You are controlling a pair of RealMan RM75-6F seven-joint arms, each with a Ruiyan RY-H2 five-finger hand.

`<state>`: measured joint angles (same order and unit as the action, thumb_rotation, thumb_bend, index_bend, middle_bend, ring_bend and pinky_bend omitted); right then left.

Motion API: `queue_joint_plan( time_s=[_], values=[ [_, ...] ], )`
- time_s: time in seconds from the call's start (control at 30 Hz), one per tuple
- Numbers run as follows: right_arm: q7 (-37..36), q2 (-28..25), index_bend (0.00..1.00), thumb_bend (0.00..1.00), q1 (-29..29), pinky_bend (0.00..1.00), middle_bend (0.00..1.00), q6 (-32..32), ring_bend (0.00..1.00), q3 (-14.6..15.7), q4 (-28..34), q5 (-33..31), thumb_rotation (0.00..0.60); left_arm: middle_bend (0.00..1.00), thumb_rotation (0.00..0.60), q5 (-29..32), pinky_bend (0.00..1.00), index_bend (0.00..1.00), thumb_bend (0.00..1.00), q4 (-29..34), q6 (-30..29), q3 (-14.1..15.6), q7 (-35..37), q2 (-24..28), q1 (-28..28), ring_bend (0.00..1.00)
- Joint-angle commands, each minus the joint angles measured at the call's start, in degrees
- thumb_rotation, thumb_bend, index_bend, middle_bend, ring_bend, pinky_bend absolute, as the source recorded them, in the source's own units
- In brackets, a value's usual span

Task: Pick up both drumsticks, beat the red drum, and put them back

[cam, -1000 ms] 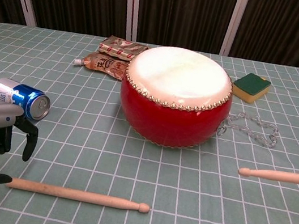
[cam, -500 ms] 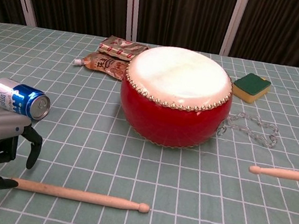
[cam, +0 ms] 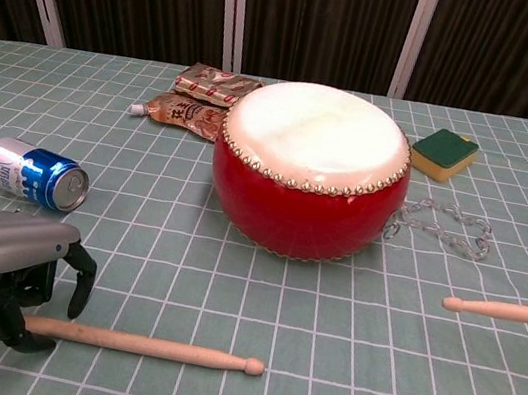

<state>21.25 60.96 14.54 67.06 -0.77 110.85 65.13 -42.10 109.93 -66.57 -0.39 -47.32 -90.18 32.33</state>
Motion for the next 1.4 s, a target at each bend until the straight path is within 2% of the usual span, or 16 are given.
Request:
queue_joint_plan(
  time_s=[0.03,0.17,0.23,0.33,0.67,0.93,1.27,1.4],
  values=[
    [0.05,-0.03,0.96,0.65,0.04,1.00,1.00,0.04,1.00,0.03,0.06,-0.11,0.600,1.00,0.600,0.43,1.00,0.51,0.28,-0.36,-0.53,0.18,-0.10,-0.46,0.28,1.00],
    [0.24,-0.04,0.96,0.65,0.11,1.00,1.00,0.19,1.00,0.06,0.01,-0.21,0.600,1.00,0.600,1.13,1.00,0.58,0.36,-0.50,-1.01,0.37,0.14,-0.93,0.46,1.00],
    [0.24,0.00,0.96,0.65,0.13,1.00,1.00,0.17,1.00,0.11,0.03,-0.32,0.600,1.00,0.600,1.14,1.00,0.66,0.43,-0.58,-1.35,0.49,0.25,-1.07,0.50,1.00],
    [0.22,-0.01,0.96,0.65,0.14,1.00,1.00,0.21,1.00,0.14,0.01,-0.38,0.600,1.00,0.600,0.95,1.00,0.74,0.49,-0.59,-1.80,0.60,0.51,-1.22,0.47,1.00],
    [-0.75,-0.05,0.96,0.65,0.10,1.00,1.00,0.44,1.00,-0.08,0.20,-0.37,0.600,1.00,0.600,-4.56,1.00,0.76,0.50,1.09,-4.48,-1.27,5.10,1.76,-0.47,1.00],
    [-1.32,0.51,0.96,0.65,-0.32,1.00,1.00,1.60,1.00,0.18,0.34,1.73,0.600,1.00,0.600,-16.18,1.00,0.78,0.49,3.70,-7.02,-2.87,11.76,9.00,-1.67,1.00],
    [-1.02,0.94,0.96,0.65,-0.57,1.00,1.00,2.77,1.00,-0.07,0.80,2.03,0.600,1.00,0.600,-23.92,1.00,0.78,0.49,9.39,-5.83,-5.43,20.99,19.33,-2.19,1.00],
    [-1.94,0.74,0.96,0.65,-0.58,1.00,1.00,3.46,1.00,-0.86,1.29,2.05,0.600,1.00,0.600,-26.72,1.00,0.78,0.48,10.11,-6.13,-7.41,24.00,22.32,-1.99,1.00]
  ],
)
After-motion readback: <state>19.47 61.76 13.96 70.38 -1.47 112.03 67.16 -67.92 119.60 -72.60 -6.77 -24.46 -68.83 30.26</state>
